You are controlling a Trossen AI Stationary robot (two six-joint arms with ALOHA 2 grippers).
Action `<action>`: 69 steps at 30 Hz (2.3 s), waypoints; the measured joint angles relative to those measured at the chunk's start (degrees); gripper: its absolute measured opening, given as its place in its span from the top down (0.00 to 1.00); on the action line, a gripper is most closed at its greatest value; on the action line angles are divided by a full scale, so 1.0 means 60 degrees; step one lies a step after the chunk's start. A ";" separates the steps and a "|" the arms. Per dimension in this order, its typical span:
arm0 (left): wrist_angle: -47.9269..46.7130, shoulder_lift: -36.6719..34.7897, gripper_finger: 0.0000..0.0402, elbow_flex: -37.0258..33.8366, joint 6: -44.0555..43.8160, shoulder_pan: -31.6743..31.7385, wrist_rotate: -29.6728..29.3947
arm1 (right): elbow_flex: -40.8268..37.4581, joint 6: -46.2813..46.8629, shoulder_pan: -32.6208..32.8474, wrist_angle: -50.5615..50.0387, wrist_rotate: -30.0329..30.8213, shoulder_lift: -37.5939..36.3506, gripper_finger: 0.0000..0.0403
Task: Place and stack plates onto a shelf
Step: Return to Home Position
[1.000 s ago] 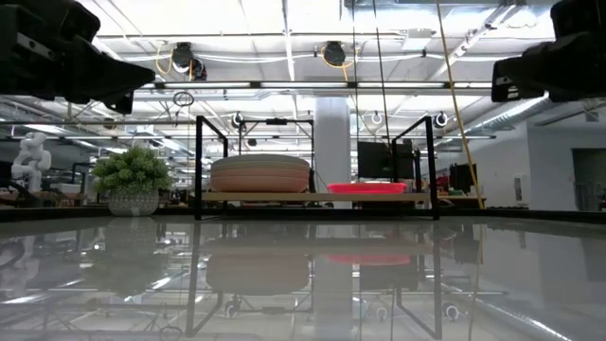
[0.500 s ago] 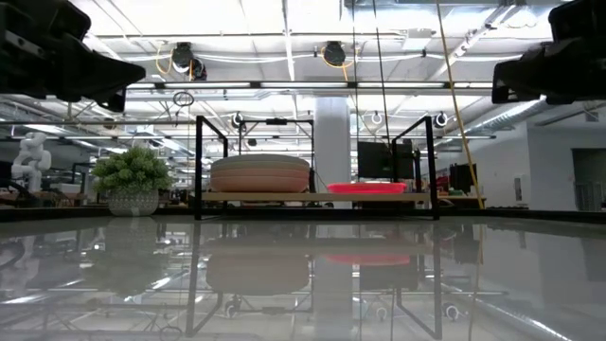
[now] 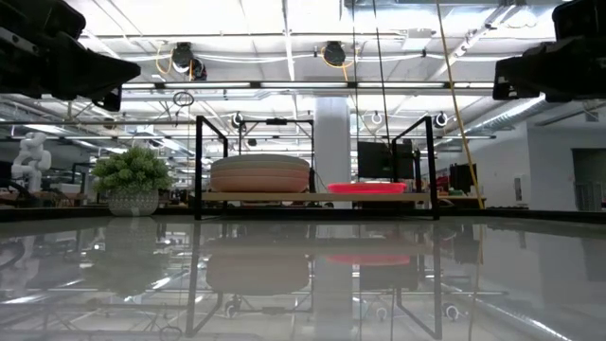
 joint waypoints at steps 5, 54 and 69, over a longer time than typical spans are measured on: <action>-0.0505 -0.0370 0.99 0.0000 -0.0016 0.0000 0.0000 | 0.0000 -0.0025 0.0000 -0.0031 0.0019 0.0034 1.00; -0.1778 -0.1701 0.99 0.0011 0.0234 0.1290 0.1246 | 0.0003 0.0338 0.0007 -0.0192 0.1230 0.0087 1.00; -0.1778 -0.1701 0.99 0.0007 0.0228 0.1286 0.1242 | 0.0000 0.0220 -0.0284 -0.0195 0.1022 0.0087 1.00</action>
